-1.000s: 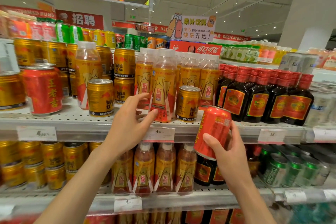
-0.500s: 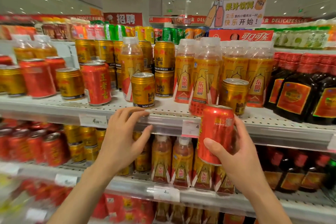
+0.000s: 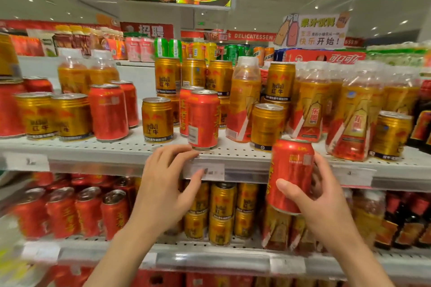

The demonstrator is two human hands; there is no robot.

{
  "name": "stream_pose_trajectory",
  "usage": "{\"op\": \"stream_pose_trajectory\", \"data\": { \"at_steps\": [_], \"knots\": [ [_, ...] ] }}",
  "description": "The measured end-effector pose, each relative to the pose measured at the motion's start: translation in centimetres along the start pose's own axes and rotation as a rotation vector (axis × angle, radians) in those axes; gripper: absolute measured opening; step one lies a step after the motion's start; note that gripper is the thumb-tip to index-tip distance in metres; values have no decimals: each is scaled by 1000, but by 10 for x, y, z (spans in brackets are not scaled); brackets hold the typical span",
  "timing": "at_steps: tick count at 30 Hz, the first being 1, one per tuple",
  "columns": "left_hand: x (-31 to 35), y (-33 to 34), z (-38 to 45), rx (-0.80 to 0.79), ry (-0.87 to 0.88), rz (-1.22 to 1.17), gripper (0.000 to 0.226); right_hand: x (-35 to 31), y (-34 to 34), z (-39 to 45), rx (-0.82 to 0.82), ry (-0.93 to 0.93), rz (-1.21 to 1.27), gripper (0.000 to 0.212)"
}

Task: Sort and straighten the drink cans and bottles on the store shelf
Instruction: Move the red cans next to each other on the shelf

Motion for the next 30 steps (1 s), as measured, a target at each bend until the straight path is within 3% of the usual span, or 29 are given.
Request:
{"op": "stream_pose_trajectory", "data": {
  "at_steps": [8, 12, 20, 30],
  "knots": [
    [-80, -55, -5, -58, 21, -1, 35, -37, 114, -6, 19, -25, -12, 73],
    [-108, -77, -10, -43, 4, 18, 37, -51, 154, -3, -47, -46, -24, 76],
    [-137, -109, -14, -40, -29, 71, 37, -73, 199, 6, -141, -100, -46, 86],
    [-169, -143, -10, -90, 24, 80, 29, -110, 245, 20, -148, -192, -118, 92]
  ]
}}
Point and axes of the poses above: each hand's wrist, its own z-axis towards the middle knuckle, its own y-axis out of the palm, x = y × z, the point moved 6 cm from there along z, towards the middle knuckle
